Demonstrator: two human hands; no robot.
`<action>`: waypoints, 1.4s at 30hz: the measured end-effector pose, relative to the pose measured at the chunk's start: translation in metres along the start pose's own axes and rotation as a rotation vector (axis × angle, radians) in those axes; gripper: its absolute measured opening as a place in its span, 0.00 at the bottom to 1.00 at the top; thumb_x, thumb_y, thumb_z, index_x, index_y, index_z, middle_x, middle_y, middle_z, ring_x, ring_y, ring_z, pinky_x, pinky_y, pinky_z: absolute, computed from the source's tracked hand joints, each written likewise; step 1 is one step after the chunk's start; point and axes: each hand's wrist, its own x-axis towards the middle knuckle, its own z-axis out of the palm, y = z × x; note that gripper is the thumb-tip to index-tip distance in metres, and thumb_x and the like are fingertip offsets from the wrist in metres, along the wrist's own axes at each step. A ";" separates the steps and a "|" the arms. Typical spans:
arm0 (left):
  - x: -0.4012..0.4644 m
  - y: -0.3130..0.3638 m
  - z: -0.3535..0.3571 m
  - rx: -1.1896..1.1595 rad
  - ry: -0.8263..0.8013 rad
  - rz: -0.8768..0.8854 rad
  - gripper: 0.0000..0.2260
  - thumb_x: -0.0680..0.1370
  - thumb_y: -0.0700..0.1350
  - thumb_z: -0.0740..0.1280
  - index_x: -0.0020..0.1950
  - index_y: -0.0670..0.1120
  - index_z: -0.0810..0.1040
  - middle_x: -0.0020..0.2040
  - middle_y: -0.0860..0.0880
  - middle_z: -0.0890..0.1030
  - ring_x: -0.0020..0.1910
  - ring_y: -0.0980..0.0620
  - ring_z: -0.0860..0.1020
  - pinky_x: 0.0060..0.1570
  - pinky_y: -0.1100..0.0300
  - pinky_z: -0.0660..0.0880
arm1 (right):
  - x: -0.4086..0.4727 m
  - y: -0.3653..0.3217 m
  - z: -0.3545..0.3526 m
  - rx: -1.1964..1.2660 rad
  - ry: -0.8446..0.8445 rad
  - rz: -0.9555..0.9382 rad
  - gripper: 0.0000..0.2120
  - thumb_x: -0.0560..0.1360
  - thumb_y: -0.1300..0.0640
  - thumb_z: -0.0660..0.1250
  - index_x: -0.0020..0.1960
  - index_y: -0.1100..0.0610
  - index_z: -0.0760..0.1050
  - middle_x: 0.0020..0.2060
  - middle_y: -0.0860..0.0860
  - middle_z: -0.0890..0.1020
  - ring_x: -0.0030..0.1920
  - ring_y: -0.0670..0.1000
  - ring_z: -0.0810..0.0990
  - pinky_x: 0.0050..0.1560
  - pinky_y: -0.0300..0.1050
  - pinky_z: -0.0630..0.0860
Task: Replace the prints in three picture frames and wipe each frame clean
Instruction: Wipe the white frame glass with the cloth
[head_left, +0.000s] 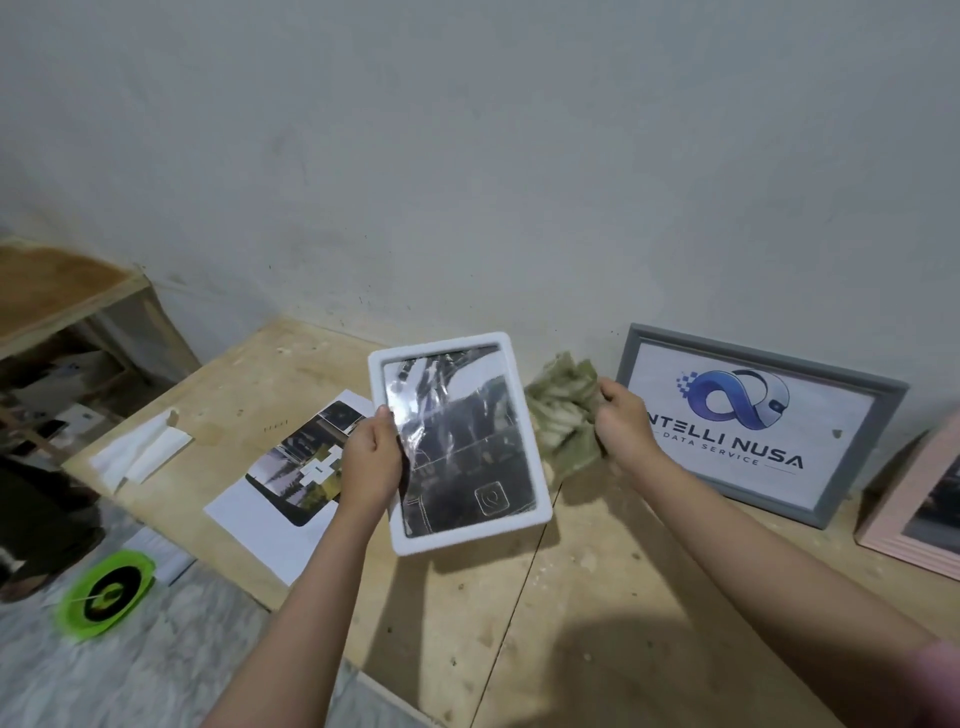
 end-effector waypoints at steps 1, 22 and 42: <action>-0.001 0.002 0.003 0.024 -0.027 0.027 0.20 0.83 0.51 0.52 0.32 0.45 0.60 0.29 0.49 0.63 0.29 0.51 0.62 0.32 0.56 0.59 | 0.000 -0.009 0.008 0.181 -0.009 0.072 0.15 0.75 0.71 0.57 0.49 0.57 0.79 0.42 0.53 0.83 0.45 0.55 0.81 0.43 0.43 0.79; 0.003 0.006 0.031 -0.016 0.328 -0.164 0.19 0.83 0.50 0.51 0.40 0.38 0.69 0.31 0.47 0.69 0.29 0.50 0.67 0.28 0.58 0.58 | -0.046 0.067 0.014 -0.628 -0.379 -0.307 0.25 0.74 0.72 0.54 0.66 0.57 0.73 0.65 0.47 0.73 0.62 0.49 0.74 0.62 0.33 0.69; 0.009 -0.022 0.014 0.155 0.112 -0.067 0.19 0.83 0.47 0.53 0.33 0.43 0.65 0.29 0.48 0.67 0.29 0.53 0.65 0.26 0.66 0.61 | 0.124 0.114 0.042 -1.521 -0.466 -0.418 0.24 0.73 0.65 0.58 0.69 0.56 0.63 0.68 0.57 0.67 0.65 0.60 0.66 0.63 0.57 0.68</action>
